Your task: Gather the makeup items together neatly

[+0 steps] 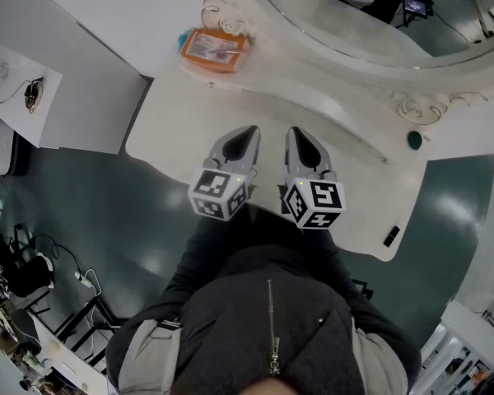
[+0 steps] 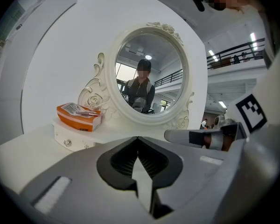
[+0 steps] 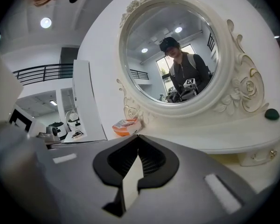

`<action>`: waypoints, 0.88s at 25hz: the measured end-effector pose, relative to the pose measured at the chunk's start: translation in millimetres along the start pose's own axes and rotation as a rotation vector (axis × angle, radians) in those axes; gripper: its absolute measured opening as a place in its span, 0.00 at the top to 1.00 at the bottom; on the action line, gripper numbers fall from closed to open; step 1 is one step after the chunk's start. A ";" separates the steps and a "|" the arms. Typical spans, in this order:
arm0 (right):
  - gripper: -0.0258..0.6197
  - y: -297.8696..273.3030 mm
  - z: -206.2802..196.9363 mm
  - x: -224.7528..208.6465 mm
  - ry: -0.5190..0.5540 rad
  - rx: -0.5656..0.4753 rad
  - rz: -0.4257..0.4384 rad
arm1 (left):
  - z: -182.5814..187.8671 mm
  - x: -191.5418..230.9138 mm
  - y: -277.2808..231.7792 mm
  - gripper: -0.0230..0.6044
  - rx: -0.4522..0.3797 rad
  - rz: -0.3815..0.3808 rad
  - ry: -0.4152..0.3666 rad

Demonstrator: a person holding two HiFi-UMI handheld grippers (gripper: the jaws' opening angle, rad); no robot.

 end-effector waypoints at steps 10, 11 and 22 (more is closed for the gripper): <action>0.95 -52.0 18.2 19.7 0.060 0.021 -0.012 | 31.8 54.1 -13.8 0.95 0.009 -0.015 -0.013; 0.95 -58.3 19.8 21.7 0.070 0.025 -0.012 | 34.8 60.1 -15.4 0.95 0.012 -0.018 -0.015; 0.91 -117.0 28.7 49.2 0.149 0.087 0.027 | 59.2 114.2 -31.3 0.95 0.039 -0.082 -0.025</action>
Point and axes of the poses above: the fingertips, and each gripper's own axes: y backward along the fingers, x to its left, z out of its top, the point moved 7 cm from there along y, backward along the fingers, and after that the axes turned 8 degrees about -x, right-handed, at the moved point
